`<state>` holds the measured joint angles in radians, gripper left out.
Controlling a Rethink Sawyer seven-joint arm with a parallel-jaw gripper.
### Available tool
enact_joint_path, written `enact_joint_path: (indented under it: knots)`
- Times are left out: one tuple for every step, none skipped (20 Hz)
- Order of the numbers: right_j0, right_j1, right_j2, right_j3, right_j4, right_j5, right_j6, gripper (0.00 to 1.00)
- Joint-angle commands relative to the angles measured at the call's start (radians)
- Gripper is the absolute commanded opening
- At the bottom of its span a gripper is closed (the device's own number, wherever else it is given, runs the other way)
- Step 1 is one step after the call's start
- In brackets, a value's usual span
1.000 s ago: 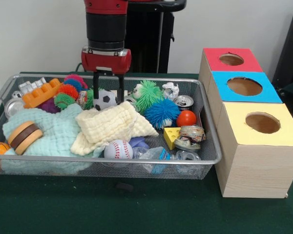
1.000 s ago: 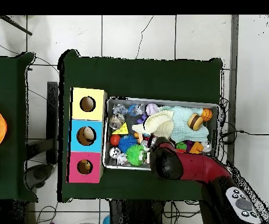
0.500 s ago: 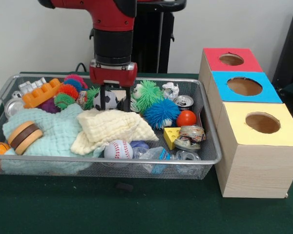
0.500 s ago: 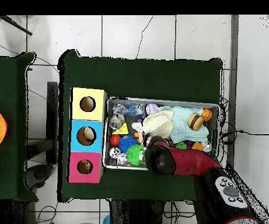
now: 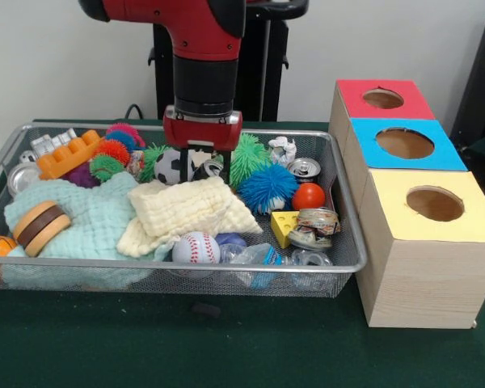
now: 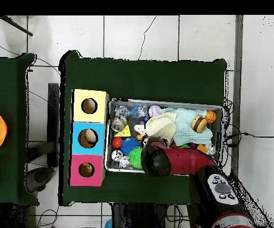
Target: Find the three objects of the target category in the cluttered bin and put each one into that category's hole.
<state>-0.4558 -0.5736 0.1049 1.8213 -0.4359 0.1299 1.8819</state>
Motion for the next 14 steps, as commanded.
enact_joint_path:
  knots:
    - [0.034,0.027,-0.021,-0.075,0.006,-0.074,0.123,0.0]
    - [0.032,0.019,-0.014,-0.074,0.015,-0.059,0.122,0.0]
    - [0.03,0.011,-0.006,-0.074,0.023,-0.043,0.122,0.0]
    - [0.028,0.003,0.002,-0.074,0.032,-0.028,0.121,0.0]
    - [0.029,-0.007,0.01,-0.082,0.039,0.009,0.109,0.0]
    - [0.036,-0.037,0.015,-0.083,0.048,0.057,0.095,0.0]
    - [0.034,-0.06,0.029,-0.081,0.065,0.096,0.088,0.0]
    - [0.041,-0.074,0.03,-0.088,0.076,0.12,0.086,0.0]
    - [0.048,-0.089,0.031,-0.094,0.087,0.144,0.083,0.0]
    - [0.053,-0.099,0.031,-0.101,0.097,0.164,0.082,0.0]
    - [0.063,-0.104,0.026,-0.11,0.104,0.175,0.084,0.0]
    - [0.07,-0.108,0.024,-0.118,0.113,0.189,0.085,0.0]
    - [0.08,-0.112,0.019,-0.126,0.121,0.202,0.088,0.0]
    - [0.089,-0.111,0.015,-0.135,0.126,0.208,0.09,0.0]
